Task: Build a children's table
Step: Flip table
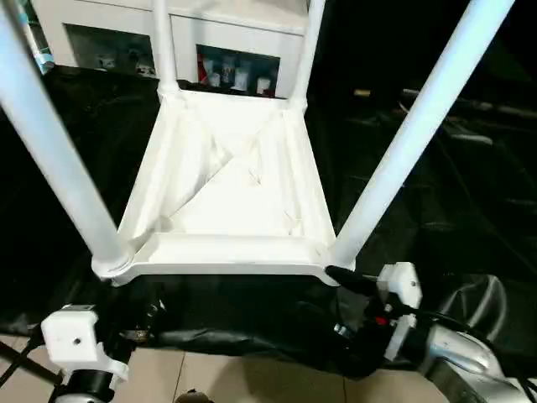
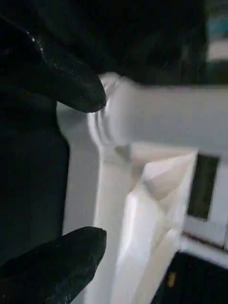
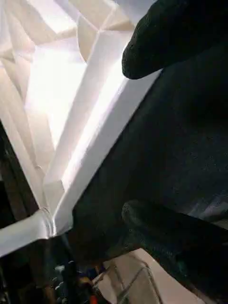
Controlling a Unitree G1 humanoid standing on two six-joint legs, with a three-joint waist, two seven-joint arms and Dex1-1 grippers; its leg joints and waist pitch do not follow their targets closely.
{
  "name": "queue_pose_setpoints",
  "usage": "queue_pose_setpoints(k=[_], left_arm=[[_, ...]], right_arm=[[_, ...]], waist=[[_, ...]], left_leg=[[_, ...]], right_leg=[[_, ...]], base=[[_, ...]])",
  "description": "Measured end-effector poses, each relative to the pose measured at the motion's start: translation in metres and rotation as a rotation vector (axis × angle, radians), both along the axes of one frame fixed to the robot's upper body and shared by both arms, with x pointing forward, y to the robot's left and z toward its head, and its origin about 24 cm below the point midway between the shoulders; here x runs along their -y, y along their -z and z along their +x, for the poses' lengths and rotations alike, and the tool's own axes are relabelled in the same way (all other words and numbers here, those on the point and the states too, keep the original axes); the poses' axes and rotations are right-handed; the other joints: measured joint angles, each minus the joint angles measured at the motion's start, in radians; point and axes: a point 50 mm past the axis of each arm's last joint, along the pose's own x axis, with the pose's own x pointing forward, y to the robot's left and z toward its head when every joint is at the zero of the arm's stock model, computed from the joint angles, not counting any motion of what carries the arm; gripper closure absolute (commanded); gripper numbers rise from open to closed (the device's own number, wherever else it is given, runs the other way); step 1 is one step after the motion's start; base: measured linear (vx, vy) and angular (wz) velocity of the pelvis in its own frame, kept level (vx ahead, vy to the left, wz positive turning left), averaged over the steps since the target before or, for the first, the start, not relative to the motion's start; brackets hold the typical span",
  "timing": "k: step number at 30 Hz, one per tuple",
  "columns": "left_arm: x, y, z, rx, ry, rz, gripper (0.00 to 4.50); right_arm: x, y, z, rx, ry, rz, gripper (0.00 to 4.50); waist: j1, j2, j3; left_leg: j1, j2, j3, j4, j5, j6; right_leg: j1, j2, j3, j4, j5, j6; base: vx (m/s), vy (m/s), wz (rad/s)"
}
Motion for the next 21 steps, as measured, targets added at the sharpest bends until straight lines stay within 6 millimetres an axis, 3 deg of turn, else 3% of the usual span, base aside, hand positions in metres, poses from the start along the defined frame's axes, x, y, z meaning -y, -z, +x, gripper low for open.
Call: queue_pose_setpoints(k=[3,5,9,16,21], left_arm=[[-0.007,-0.004,0.001,0.024,-0.084,0.043,0.02],[-0.017,-0.011,0.006,0.061,-0.166,0.073,0.02],[-0.032,-0.015,0.015,0.074,-0.233,0.103,0.02],[-0.041,-0.018,0.047,0.097,-0.143,0.092,0.02],[-0.039,-0.02,0.067,0.107,0.021,0.043,0.02]], right_arm=[[-0.002,0.0,0.004,0.006,0.008,0.006,0.0],[-0.003,-0.001,0.007,0.013,0.009,0.009,0.0],[-0.006,0.0,0.008,0.011,0.009,0.015,0.0],[-0.012,0.0,0.016,0.026,0.013,0.032,0.0],[-0.014,0.0,0.019,0.033,0.015,0.03,0.0]], waist=[[0.001,-0.002,0.009],[0.001,-0.008,0.011],[-0.001,-0.009,0.012],[0.011,-0.009,0.012],[0.014,-0.005,0.013]], left_leg=[[0.019,0.0,0.0,-0.001,-0.001,-0.001],[0.022,0.0,-0.001,-0.002,-0.002,-0.003],[0.023,-0.001,-0.001,-0.001,-0.002,-0.003],[0.023,-0.001,-0.001,-0.001,-0.001,-0.003],[0.022,-0.001,-0.001,-0.001,0.0,-0.005]], right_leg=[[0.012,0.0,0.001,-0.001,-0.005,0.007],[0.014,0.0,0.0,0.0,-0.006,0.007],[0.015,0.0,0.001,-0.002,-0.005,0.007],[0.014,0.0,0.002,0.001,0.001,0.005],[0.013,0.001,0.002,0.001,0.002,0.004]], base=[[0.0,0.0,0.0],[0.0,0.0,0.0],[0.0,0.0,0.0],[0.0,0.0,0.0],[0.0,0.0,0.0]])
